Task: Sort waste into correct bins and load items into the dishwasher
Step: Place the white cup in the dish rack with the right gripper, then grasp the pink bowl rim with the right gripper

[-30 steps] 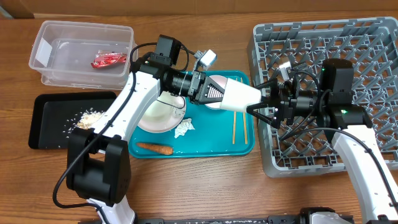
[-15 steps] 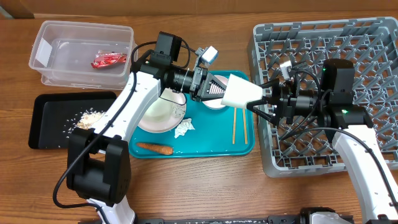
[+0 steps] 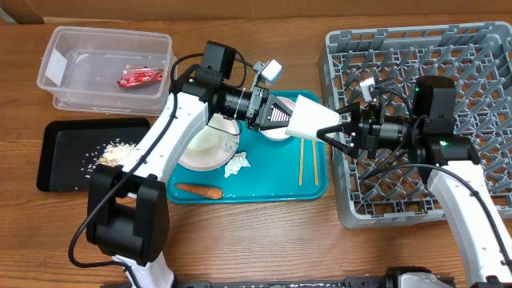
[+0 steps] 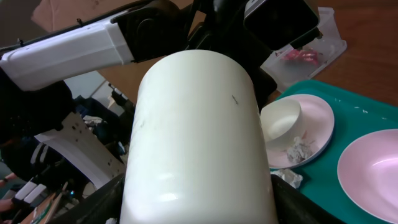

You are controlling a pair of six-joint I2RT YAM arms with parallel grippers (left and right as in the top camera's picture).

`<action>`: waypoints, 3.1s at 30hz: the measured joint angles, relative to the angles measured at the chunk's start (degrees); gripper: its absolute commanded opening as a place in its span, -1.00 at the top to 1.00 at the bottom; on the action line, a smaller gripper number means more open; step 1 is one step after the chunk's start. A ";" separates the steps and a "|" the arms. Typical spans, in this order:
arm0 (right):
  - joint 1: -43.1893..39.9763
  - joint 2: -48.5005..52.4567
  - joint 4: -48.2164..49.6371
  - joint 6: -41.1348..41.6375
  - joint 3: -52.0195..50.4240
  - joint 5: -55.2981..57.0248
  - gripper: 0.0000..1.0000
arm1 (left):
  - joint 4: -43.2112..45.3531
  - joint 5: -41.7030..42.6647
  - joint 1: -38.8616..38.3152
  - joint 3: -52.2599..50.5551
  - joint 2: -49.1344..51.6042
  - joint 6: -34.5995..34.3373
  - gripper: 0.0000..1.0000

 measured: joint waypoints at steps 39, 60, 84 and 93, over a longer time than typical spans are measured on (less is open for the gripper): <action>-37.35 13.33 -52.04 16.31 30.38 82.44 0.44 | -25.70 -67.01 15.13 0.48 -17.90 8.15 -0.24; -38.25 20.37 -48.57 17.29 28.81 80.21 -0.20 | -26.14 -67.01 15.13 0.48 -17.90 8.15 -0.25; -22.21 7.26 -45.83 9.81 33.09 52.74 -0.61 | -25.79 -67.21 15.13 0.48 -17.90 8.31 -0.49; 14.36 16.46 -34.07 9.81 33.44 60.81 -0.60 | -30.53 -81.88 15.52 0.48 -17.90 2.19 -0.68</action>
